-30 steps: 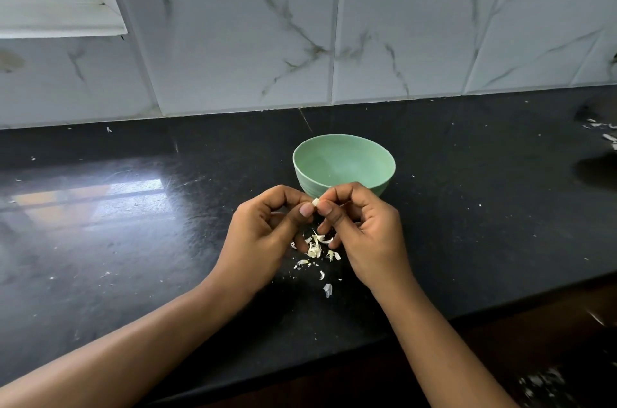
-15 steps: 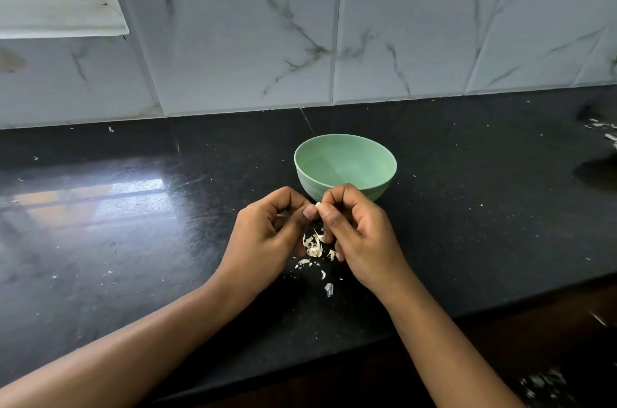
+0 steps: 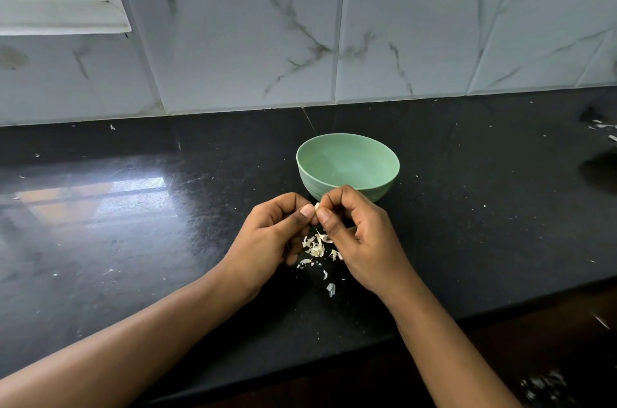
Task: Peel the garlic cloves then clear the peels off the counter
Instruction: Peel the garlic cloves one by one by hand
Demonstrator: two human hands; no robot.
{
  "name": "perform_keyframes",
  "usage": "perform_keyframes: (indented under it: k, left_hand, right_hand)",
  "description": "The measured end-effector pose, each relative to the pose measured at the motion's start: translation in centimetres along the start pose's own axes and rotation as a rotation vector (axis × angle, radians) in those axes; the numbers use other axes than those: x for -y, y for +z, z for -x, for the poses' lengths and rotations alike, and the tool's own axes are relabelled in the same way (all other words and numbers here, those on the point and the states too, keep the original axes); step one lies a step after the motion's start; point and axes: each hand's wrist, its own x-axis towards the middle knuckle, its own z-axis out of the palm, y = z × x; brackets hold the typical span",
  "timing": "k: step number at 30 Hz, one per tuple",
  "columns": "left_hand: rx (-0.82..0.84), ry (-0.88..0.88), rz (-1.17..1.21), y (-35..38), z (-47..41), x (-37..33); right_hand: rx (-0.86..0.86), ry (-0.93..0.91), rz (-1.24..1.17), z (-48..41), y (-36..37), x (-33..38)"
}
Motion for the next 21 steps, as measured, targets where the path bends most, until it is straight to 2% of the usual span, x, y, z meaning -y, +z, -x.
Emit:
perform_keyframes:
  k: [4,9,13,21]
  left_hand:
    - [0.001,0.022,-0.01,-0.1,0.0,-0.1]
    - [-0.079,0.107,-0.209,-0.7,-0.3,0.4]
    - [-0.124,0.083,-0.288,-1.0,-0.6,0.5]
    - [-0.067,0.038,-0.288,-0.9,-0.5,0.2]
  right_hand:
    - [-0.017,0.07,-0.04,0.1,0.0,0.0]
    - [-0.098,0.191,-0.101,0.0,-0.1,0.0]
    - [-0.064,0.252,-0.222,0.0,-0.1,0.5]
    - [-0.052,0.296,-0.273,-0.1,-0.3,0.9]
